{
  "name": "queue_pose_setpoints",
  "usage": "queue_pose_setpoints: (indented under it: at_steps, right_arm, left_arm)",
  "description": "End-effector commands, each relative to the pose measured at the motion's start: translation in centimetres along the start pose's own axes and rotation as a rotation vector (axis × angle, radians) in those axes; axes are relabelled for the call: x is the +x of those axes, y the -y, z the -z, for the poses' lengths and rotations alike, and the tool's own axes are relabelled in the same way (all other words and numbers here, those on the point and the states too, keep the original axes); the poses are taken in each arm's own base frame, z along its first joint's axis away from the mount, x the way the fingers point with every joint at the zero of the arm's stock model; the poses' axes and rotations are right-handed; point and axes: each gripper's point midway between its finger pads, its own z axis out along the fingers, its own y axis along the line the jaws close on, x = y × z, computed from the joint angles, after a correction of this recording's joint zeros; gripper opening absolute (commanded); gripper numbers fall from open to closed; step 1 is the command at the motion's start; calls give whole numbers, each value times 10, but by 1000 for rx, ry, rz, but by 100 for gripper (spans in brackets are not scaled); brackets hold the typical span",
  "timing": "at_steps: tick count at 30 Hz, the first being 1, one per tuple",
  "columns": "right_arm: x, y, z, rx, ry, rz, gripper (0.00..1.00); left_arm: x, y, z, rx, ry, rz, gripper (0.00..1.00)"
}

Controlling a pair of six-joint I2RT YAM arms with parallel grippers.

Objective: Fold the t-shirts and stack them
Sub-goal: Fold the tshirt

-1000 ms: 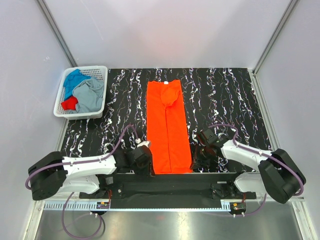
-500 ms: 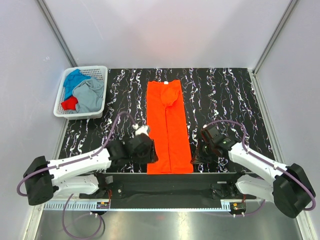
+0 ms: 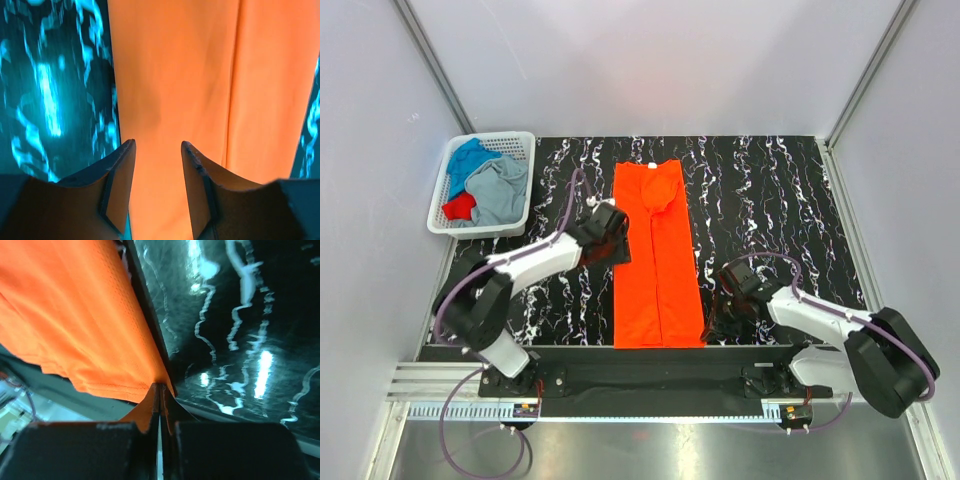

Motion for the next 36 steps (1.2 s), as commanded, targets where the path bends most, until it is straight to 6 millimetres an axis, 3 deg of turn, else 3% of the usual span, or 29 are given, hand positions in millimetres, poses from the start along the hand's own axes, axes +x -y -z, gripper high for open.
queue_pose_setpoints:
  at_steps: [1,5,9,11,15,21,23,25,26,27,28,29,30,31,33,34,36]
  right_arm:
    - [1,0,-10,-7,-12,13,0]
    - [-2,3,-14,16,-14,22,1]
    - [-16,-3,-1,53,39,41,6]
    - [-24,2,9,108,88,45,7]
    - [-49,-8,31,156,184,83,17]
    - [-63,-18,30,169,192,133,26]
    - [-65,-21,26,174,182,133,30]
    - [-62,-25,25,161,156,121,32]
    - [-61,-28,25,146,150,113,37]
    - [-60,-33,26,125,147,83,39]
    - [-56,-36,26,101,134,67,41]
    - [-54,-39,26,78,139,51,44]
    - [-53,-40,26,66,142,14,45]
    - [-53,-45,25,39,142,4,45]
    - [-47,-44,22,16,129,-31,46]
    - [-46,-46,21,5,128,-33,47]
    - [-43,-43,17,11,113,-51,47]
  left_arm:
    - [-34,10,-24,27,47,-32,46]
    - [-42,10,-50,11,20,-30,46]
    - [-45,-1,-75,-34,-11,-13,46]
    - [-51,-1,-80,-36,-13,-3,46]
    - [-60,-8,-97,-47,-35,22,46]
    - [-83,1,-104,-18,-41,20,47]
    - [-86,13,-95,38,-69,26,48]
    - [-92,24,-73,91,-56,28,50]
    - [-85,23,-65,101,-74,27,50]
    - [-93,29,-41,131,-39,21,52]
    - [-93,28,-30,136,-28,19,53]
    - [-79,19,-22,119,-48,19,55]
    - [-84,21,2,147,-6,12,56]
    - [-63,8,4,130,-40,13,58]
    - [-53,5,28,164,-20,17,59]
    - [-25,-8,26,153,-73,22,60]
    - [-8,-16,39,170,-73,23,63]
